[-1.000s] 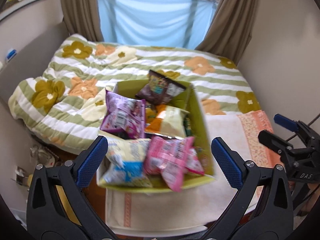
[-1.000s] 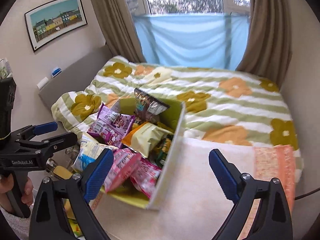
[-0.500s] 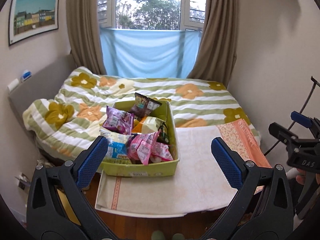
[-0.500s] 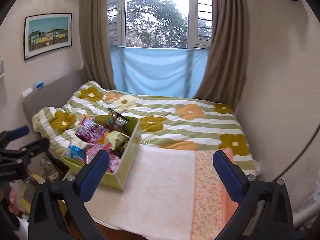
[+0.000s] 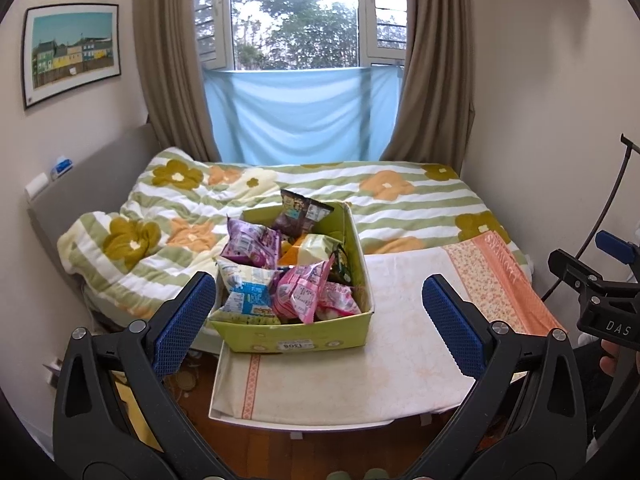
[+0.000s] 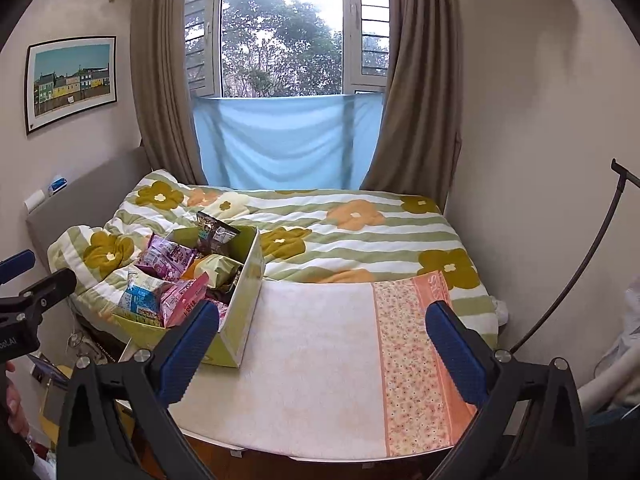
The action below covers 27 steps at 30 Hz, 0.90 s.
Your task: Organize snacks
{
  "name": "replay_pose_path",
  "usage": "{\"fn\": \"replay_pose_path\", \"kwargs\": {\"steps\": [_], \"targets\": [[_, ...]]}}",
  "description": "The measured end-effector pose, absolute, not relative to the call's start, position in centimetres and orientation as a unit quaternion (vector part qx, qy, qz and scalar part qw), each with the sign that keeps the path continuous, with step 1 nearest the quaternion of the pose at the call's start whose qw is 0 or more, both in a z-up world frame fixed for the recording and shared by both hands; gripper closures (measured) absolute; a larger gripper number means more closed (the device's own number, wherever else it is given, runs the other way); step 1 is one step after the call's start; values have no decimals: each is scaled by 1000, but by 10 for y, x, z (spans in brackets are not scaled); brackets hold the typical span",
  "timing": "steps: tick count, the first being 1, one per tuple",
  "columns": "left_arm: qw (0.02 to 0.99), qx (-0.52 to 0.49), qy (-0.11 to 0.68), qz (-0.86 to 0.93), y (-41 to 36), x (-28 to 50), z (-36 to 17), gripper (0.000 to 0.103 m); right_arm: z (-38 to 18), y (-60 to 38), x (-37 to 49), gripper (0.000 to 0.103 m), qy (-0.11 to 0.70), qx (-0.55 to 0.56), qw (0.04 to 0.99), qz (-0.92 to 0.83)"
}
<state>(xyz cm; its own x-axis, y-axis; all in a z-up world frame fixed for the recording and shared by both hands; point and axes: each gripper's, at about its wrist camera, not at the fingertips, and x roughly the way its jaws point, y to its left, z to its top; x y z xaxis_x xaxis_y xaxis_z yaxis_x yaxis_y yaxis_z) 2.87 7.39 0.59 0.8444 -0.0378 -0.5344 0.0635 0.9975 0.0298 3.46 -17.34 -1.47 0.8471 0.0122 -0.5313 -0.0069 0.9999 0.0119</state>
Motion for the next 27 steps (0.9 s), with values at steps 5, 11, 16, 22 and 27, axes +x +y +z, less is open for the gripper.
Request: {"fn": "replay_pose_path", "kwargs": {"steps": [5, 11, 16, 22, 27], "targets": [[961, 26, 275, -29, 74, 32, 7, 1, -13, -171, 36, 0, 272, 7, 962, 0], [961, 27, 274, -32, 73, 36, 7, 1, -12, -167, 38, 0, 271, 7, 963, 0], [960, 26, 276, -33, 75, 39, 6, 1, -12, -166, 40, 0, 272, 8, 962, 0], [959, 22, 279, -39, 78, 41, 4, 1, -12, -167, 41, 0, 275, 8, 961, 0], [960, 20, 277, -38, 80, 40, 3, 1, -12, -171, 41, 0, 278, 11, 961, -2]]}}
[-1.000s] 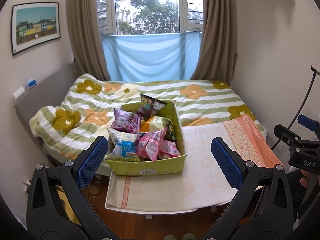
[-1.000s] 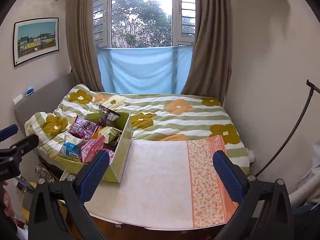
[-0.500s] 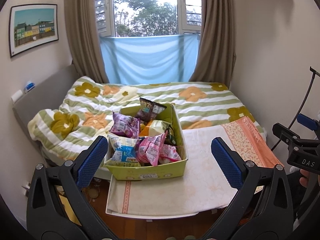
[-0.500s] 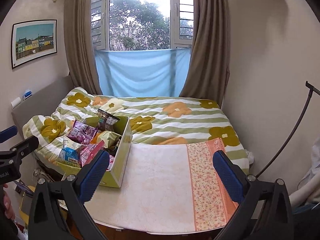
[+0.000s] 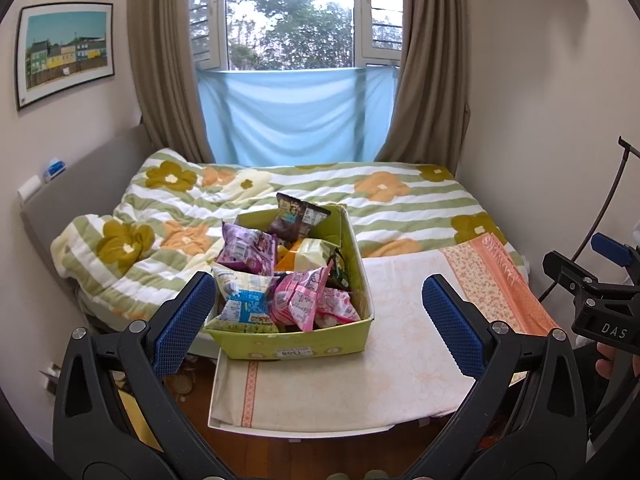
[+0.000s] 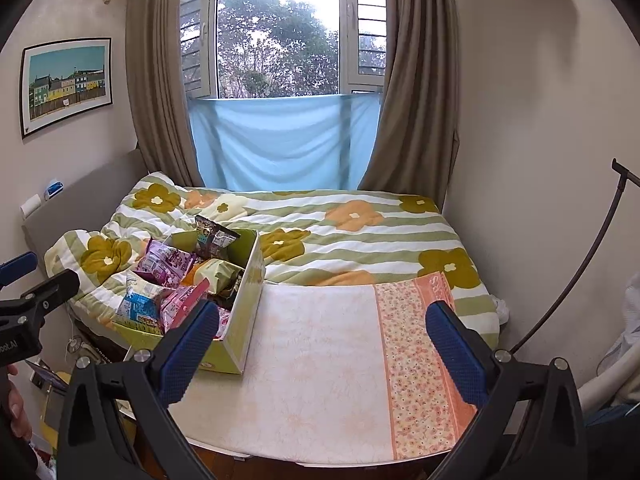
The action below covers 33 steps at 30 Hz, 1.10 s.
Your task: Organize snacks
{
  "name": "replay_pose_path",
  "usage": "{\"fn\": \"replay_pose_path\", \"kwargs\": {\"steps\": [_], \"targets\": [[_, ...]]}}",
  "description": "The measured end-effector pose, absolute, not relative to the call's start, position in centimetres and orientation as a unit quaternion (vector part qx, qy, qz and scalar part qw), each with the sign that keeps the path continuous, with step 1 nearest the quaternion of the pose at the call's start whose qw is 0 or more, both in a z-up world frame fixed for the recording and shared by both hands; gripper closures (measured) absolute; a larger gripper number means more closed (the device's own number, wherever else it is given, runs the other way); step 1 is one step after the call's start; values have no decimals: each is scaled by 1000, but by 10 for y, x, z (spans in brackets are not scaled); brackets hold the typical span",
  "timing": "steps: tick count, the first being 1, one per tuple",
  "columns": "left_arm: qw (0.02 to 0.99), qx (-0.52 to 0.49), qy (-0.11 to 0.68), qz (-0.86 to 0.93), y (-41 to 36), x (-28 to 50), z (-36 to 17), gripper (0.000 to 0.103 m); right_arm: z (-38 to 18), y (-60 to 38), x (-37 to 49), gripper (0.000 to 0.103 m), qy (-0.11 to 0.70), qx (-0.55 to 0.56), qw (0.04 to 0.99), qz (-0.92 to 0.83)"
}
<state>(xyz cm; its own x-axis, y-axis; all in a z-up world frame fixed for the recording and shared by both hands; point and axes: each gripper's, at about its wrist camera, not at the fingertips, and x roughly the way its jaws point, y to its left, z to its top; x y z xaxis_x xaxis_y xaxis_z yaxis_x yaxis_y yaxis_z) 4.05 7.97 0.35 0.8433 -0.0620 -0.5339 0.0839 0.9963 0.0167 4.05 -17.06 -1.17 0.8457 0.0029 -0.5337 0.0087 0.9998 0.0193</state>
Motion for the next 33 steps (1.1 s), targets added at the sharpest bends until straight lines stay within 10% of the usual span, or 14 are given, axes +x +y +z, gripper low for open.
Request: {"fn": "replay_pose_path", "kwargs": {"steps": [33], "targets": [[961, 2, 277, -15, 74, 32, 1, 1, -17, -185, 32, 0, 283, 13, 959, -6]]}}
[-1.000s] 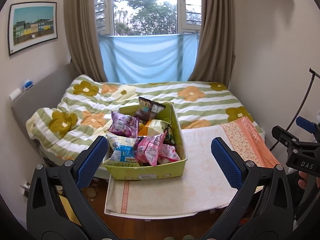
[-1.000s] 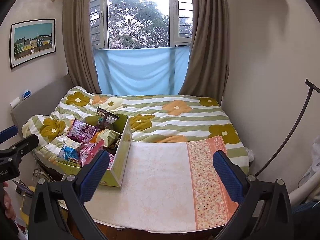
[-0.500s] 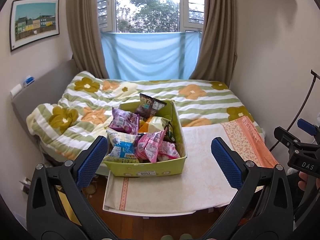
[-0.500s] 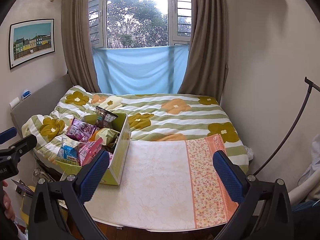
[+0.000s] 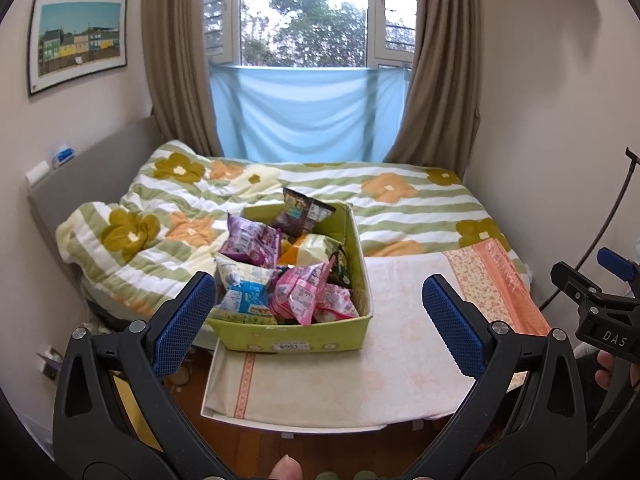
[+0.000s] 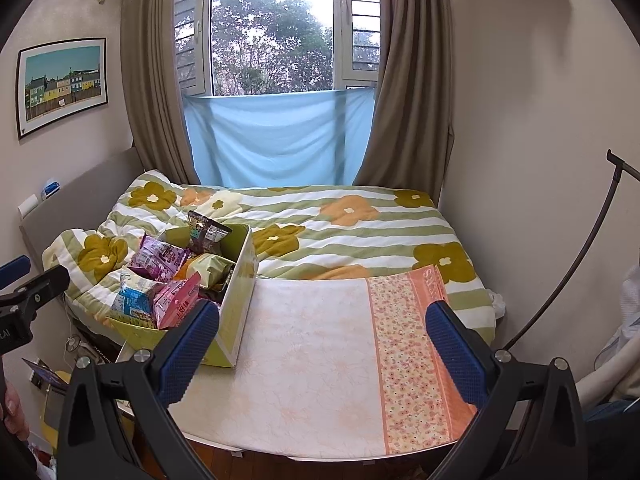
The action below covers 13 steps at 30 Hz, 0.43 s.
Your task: Organize snacks
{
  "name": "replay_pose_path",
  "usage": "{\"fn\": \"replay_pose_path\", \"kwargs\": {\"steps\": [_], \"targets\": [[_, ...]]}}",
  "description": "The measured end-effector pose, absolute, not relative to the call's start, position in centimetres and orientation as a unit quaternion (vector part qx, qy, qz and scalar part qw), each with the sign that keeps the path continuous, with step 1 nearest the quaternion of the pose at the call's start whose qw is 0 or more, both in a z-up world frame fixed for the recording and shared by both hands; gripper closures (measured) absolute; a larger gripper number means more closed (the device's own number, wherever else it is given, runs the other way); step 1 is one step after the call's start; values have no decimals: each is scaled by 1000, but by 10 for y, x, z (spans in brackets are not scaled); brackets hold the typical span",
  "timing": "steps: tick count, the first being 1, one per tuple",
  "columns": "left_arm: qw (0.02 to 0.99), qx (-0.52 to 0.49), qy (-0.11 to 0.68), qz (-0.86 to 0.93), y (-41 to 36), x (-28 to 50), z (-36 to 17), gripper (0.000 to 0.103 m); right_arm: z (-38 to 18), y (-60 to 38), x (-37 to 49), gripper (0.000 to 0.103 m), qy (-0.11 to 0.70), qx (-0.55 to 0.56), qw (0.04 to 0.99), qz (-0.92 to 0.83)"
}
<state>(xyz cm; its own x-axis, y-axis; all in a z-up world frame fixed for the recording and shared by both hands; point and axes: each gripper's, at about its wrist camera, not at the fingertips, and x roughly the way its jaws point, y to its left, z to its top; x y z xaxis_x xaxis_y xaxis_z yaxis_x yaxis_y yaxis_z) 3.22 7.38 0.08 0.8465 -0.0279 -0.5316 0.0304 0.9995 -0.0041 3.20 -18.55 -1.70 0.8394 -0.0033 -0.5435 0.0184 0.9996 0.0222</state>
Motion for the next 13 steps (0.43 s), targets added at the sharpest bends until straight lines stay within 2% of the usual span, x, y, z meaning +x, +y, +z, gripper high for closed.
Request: {"fn": "replay_pose_path", "kwargs": {"steps": [13], "targets": [[959, -6, 282, -11, 69, 36, -4, 1, -21, -187, 39, 0, 296, 8, 955, 0]]}}
